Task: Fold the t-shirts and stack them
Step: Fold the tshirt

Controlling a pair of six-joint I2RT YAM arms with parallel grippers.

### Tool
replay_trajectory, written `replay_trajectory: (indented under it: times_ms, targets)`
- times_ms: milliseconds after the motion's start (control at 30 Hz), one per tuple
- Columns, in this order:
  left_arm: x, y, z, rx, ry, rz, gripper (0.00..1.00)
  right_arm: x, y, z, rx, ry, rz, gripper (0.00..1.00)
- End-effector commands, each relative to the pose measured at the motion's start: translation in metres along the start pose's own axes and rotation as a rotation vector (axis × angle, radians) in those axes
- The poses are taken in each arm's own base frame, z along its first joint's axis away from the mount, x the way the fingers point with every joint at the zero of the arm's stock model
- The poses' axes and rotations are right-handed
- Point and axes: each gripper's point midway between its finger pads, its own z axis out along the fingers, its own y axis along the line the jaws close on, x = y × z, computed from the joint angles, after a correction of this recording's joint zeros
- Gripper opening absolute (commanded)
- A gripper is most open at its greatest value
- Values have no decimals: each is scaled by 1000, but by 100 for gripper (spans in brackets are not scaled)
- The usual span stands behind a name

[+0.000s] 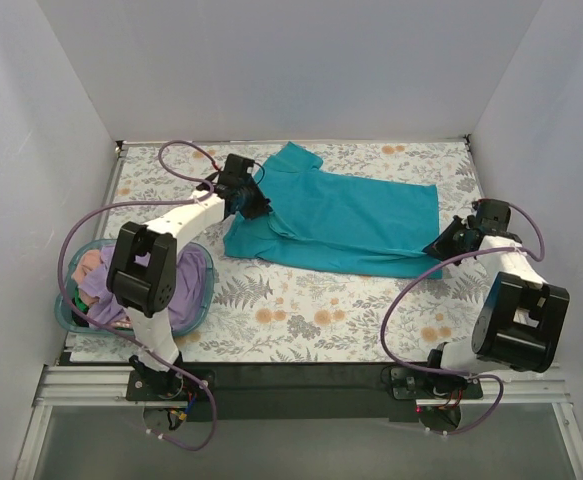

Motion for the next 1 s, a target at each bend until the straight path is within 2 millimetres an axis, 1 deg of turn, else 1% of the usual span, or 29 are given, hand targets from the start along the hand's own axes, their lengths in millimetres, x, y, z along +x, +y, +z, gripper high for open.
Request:
replay_trajectory:
  times_ms: [0,100,133,167,233,267,300,333,367,400,433,467,500,533,567,600,633,667,700,733,767,800,867,900,967]
  targets:
    - [-34,-15,-2,16,-97,18,0,-28,17,2,-61,-61,-16,12]
    - [-35,-13,10,5,-88,18,0,-33,18,9,-70,-55,-17,13]
    - [-38,-16,13,7,-95,22,0,-34,17,14,-71,-50,-17,13]
    - [-37,-13,20,-4,-87,22,0,-38,18,15,-73,-57,-20,13]
    - [-44,-14,25,-6,-99,17,0,-42,15,21,-59,-56,-17,16]
    - [-45,-12,32,-14,-97,18,5,-48,14,25,-51,-61,-19,18]
    - [-48,-13,34,-14,-103,20,16,-49,14,27,-49,-58,-21,19]
    - [-49,-13,36,-16,-105,29,32,-54,13,28,-38,-67,-20,28]
    - [-59,-22,36,3,-122,36,50,-59,14,29,-39,-75,-25,36]
    - [-61,-23,39,5,-122,44,98,-61,14,31,-37,-71,-25,43]
    - [-67,-29,37,16,-136,56,98,-62,15,30,-38,-75,-37,57]
    - [-76,-36,34,27,-157,63,98,-64,16,30,-40,-79,-42,64]
    - [-79,-41,30,39,-162,69,98,-63,17,26,-40,-82,-43,69]
    - [-81,-47,22,57,-162,73,98,-62,16,24,-38,-84,-56,88]
    - [-80,-50,16,73,-159,73,98,-58,16,22,-40,-82,-61,94]
    - [-67,-39,15,59,-129,69,98,-51,15,16,-39,-85,-65,96]
    - [-69,-42,1,81,-147,63,98,-46,14,13,-40,-85,-68,98]
    - [-62,-36,-3,75,-139,53,98,-41,13,11,-40,-86,-80,99]
    - [-41,-18,-1,57,-83,40,98,-37,19,4,-51,-101,-104,98]
    - [-35,-14,-4,63,-82,40,98,-26,15,5,-38,-89,-111,98]
    - [-35,-12,-14,71,-96,34,98,-23,18,3,-42,-93,-131,98]
    - [-22,1,-12,48,-72,22,98,-16,26,2,-53,-90,-165,98]
    - [-17,3,-13,64,-62,22,98,-12,32,2,-53,-90,-205,98]
    - [-9,9,-10,58,-38,18,98,-6,38,6,-56,-73,-233,98]
    - [-2,14,-6,50,-12,13,98,-3,42,10,-53,-51,-238,98]
